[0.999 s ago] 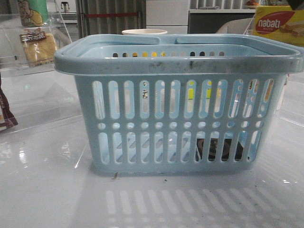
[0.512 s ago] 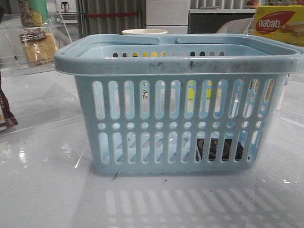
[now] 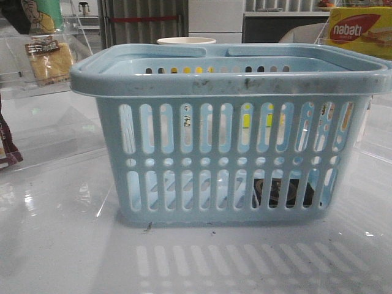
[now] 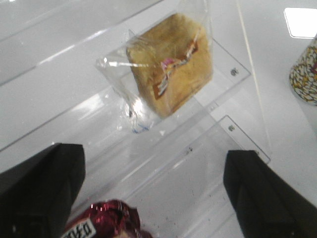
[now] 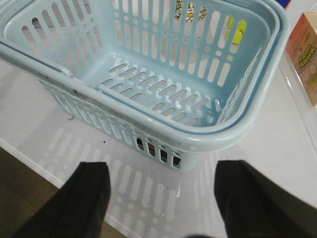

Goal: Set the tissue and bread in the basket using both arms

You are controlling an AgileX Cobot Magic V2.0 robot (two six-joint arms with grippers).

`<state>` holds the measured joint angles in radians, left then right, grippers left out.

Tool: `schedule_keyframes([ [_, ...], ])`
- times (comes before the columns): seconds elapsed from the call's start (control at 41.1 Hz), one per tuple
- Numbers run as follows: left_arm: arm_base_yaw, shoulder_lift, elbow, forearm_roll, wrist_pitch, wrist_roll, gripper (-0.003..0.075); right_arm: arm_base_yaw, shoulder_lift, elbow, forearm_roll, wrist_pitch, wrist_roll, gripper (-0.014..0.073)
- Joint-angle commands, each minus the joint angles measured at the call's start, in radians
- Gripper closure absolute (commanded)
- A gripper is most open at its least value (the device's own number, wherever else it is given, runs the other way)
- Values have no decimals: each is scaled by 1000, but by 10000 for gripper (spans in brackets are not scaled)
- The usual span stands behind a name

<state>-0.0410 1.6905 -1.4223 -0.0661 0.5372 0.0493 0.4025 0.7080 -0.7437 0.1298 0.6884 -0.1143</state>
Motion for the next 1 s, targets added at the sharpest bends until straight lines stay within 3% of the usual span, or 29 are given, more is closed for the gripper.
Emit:
schedule_keyframes([
  [0.0,11,34,-110,-20,-79,-10,97,-1,-3,-28,2,-66,-9,41],
  [0.512,11,301,-384,-27,-81,-10,107,-1,-3,-28,2,-66,-9,41],
  [0.974,11,283,-388,-27,-1,-10,528,-1,-3,-28,2,-66,-9,41],
])
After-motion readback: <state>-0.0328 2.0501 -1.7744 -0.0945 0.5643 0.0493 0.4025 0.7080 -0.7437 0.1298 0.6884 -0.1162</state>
